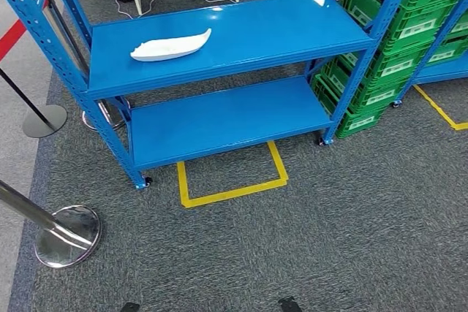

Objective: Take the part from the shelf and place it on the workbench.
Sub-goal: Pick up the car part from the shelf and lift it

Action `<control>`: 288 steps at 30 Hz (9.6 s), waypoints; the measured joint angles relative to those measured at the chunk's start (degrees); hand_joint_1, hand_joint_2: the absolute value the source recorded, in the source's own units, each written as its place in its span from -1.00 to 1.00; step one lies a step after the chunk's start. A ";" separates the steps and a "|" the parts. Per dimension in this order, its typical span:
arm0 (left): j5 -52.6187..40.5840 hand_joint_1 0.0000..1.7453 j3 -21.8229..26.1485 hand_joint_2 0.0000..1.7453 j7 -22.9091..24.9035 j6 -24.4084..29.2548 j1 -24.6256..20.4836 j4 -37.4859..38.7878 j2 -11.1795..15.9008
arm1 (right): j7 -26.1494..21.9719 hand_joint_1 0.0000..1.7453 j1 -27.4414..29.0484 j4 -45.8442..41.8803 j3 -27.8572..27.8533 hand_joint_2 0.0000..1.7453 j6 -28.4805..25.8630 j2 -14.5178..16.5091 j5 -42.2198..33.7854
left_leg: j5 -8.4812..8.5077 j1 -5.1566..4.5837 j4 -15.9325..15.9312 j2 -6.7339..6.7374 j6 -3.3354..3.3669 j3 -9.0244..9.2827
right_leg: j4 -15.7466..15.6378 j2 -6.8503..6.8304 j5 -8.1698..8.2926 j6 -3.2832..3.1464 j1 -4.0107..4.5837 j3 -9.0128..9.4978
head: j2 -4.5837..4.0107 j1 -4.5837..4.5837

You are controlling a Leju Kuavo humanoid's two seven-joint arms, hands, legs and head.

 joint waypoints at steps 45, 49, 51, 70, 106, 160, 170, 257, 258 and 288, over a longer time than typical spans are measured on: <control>-1.47 -1.00 -1.44 1.00 0.35 0.87 -0.38 0.00 -0.10 | 0.95 -1.00 -0.27 0.00 -0.33 1.00 -0.50 0.00 -0.76 | -0.02 0.00 0.00 0.00 0.01 0.00 | 0.00 -0.01 -0.02 0.00 0.00 -0.07 | 0.00 0.00; -0.79 -1.00 -1.40 1.00 -1.16 2.69 -0.97 -0.01 0.14 | 0.82 -1.00 -0.27 0.00 -0.56 1.00 -0.51 0.00 -0.69 | -0.01 0.00 0.00 0.00 0.02 0.00 | 0.00 -0.01 -0.03 0.01 0.00 -0.08 | 0.00 0.01; 0.42 -1.00 -1.26 1.00 -2.51 3.86 -1.61 -0.03 0.58 | 0.72 -1.00 -0.27 0.00 -0.65 1.00 -0.49 0.00 -0.63 | -0.01 0.00 0.00 0.00 0.01 0.01 | 0.00 -0.01 -0.02 0.01 0.00 -0.08 | 0.00 0.01; 12.44 -1.00 5.90 1.00 -15.56 11.40 -12.61 -1.10 7.84 | -0.73 -1.00 -0.36 0.00 -1.55 1.00 -0.43 0.00 0.34 | 0.03 0.06 0.00 -0.02 -0.01 0.00 | 0.04 0.01 0.02 -0.01 0.03 0.23 | -0.01 -0.01; 16.90 -1.00 -5.30 1.00 -24.07 16.89 -44.78 -5.60 26.81 | -0.05 -1.00 -1.57 0.00 -2.14 1.00 0.79 -0.26 3.19 | 0.24 0.45 0.00 0.00 -0.34 -0.12 | 0.09 0.10 0.23 -0.33 0.45 0.06 | 0.00 -0.01; -7.57 -1.00 -69.48 1.00 -11.54 8.89 -52.04 -5.38 -2.23 | 1.74 -1.00 -3.98 0.00 -1.88 1.00 1.81 -0.07 7.70 | 0.45 0.17 0.01 -0.07 -0.14 -0.35 | 0.06 0.01 0.48 -0.09 0.14 -0.09 | -0.01 0.01; -5.46 -1.00 -69.59 0.50 -11.85 7.11 -51.95 -5.21 -2.50 | 1.82 -1.00 -3.95 0.00 -1.87 1.00 1.78 -0.08 8.08 | 0.45 0.18 0.00 -0.07 -0.14 -0.36 | 0.07 0.01 0.48 -0.09 0.14 -0.10 | 0.00 0.01; -6.64 -1.00 -71.49 -1.00 -7.05 7.07 -52.18 -4.89 -3.20 | 1.57 -1.00 -3.33 0.15 -1.95 1.00 1.59 0.20 7.49 | -3.62 -0.38 3.44 -0.22 -0.57 -1.22 | 0.93 -0.06 3.31 -0.52 -0.82 -4.86 | -0.01 -0.16; -6.64 -1.00 -71.49 -1.00 -7.05 7.07 -52.12 -4.88 -3.17 | 1.56 -1.00 -3.33 0.15 -1.94 1.00 1.59 0.20 7.49 | -5.02 -0.30 6.62 -0.15 -0.89 -2.89 | 0.80 -0.09 3.13 -0.71 -0.93 -4.49 | -0.01 -0.26; -6.97 -1.00 -71.56 -1.00 -6.97 6.29 -52.26 -4.76 -3.28 | 1.33 -1.00 -3.22 0.17 -1.97 1.00 1.67 0.24 7.44 | -4.87 -0.13 4.62 -0.19 -0.96 -1.03 | 1.13 -0.05 3.19 -0.60 -1.05 -4.83 | -0.02 -0.21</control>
